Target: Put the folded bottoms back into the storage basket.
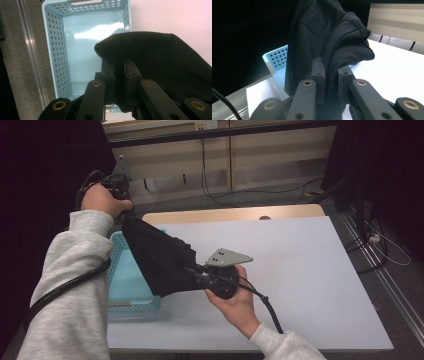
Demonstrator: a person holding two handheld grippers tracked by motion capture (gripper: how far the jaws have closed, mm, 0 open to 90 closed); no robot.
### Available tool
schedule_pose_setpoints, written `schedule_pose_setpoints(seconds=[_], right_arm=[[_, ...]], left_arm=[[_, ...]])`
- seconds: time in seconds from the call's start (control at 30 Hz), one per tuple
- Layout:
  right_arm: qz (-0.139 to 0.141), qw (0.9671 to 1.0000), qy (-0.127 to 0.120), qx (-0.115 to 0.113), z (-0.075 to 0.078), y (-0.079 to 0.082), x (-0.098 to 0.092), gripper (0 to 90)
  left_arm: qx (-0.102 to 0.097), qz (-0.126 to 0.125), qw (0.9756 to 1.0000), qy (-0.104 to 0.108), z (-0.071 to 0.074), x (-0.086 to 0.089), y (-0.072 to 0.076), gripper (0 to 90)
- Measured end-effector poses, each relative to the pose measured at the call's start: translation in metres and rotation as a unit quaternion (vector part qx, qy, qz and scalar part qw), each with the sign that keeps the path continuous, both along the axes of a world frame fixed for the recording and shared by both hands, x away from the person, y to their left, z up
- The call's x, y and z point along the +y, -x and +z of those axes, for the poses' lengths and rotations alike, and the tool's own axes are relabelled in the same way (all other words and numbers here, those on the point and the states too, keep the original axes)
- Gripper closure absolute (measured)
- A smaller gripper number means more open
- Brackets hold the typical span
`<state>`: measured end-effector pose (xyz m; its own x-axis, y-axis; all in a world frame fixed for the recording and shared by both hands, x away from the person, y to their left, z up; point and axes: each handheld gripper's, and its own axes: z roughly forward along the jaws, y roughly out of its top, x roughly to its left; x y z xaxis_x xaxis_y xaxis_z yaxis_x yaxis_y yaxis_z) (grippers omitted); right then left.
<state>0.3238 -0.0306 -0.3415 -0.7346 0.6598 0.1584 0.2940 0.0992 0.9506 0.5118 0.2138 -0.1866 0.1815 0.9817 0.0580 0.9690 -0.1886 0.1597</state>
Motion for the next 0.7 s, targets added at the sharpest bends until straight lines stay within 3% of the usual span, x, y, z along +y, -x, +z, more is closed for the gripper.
schedule_pose_setpoints(seconds=[0.37,0.7], right_arm=[[0.012,0.9999,0.003,0.001,0.0,-0.005,0.022,79.5],[0.018,0.9998,0.005,-0.001,-0.002,-0.012,0.038,79.6]], left_arm=[[-0.007,0.015,0.9999,0.002,-0.001,0.021,-0.002,81.2],[-0.006,0.018,0.9998,-0.004,-0.006,0.033,-0.014,81.1]])
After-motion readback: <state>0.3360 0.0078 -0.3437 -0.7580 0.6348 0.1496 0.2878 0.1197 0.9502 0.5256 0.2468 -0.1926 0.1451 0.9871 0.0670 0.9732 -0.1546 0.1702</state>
